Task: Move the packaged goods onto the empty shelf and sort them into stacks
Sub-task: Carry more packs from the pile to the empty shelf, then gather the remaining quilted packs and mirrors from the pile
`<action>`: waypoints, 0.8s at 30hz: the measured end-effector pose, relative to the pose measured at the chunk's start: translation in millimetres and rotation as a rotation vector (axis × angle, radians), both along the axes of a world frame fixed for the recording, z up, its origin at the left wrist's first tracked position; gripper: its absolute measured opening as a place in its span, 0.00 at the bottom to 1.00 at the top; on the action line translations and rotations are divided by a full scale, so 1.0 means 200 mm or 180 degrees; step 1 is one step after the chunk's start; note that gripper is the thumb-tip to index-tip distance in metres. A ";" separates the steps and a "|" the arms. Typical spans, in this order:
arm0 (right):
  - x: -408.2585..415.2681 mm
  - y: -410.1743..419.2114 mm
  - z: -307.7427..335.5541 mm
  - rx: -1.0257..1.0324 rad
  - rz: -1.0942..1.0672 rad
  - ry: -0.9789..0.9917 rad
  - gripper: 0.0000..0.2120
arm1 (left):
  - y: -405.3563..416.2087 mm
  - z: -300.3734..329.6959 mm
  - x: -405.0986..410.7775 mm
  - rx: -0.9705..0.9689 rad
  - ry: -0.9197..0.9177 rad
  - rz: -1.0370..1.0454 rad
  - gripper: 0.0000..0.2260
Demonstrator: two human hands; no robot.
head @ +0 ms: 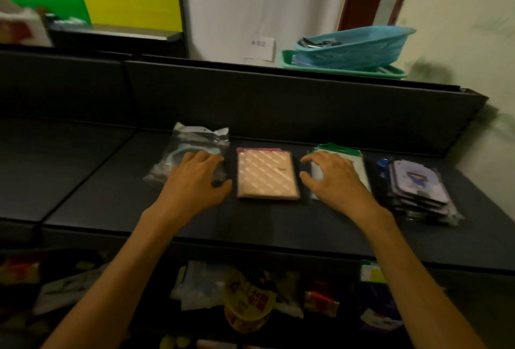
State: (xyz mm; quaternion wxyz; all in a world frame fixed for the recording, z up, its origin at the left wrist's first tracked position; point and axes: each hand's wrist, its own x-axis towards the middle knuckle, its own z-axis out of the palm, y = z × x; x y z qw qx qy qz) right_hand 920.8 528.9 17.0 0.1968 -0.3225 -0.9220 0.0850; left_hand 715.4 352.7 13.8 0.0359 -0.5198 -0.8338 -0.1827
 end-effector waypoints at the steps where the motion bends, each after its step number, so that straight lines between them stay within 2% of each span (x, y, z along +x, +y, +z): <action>1: -0.06 -0.06 0.00 0.0025 0.0054 -0.0006 0.16 | -0.08 0.00 -0.04 0.0038 0.0026 0.0041 0.26; 4: -0.27 -0.26 -0.01 0.0041 0.0210 -0.0063 0.17 | -0.32 -0.01 -0.19 0.0035 0.0093 0.0171 0.24; 8: -0.57 -0.57 -0.02 -0.0010 0.0463 -0.0054 0.17 | -0.65 -0.02 -0.41 -0.0168 0.0164 0.0486 0.27; 15: -1.07 -1.04 -0.07 -0.0022 0.0897 -0.0121 0.16 | -1.26 -0.10 -0.82 -0.0181 -0.0040 0.0792 0.27; 24: -1.74 -1.42 -0.11 0.0020 0.1413 -0.0236 0.16 | -1.73 -0.21 -1.27 -0.0149 -0.0108 0.1295 0.26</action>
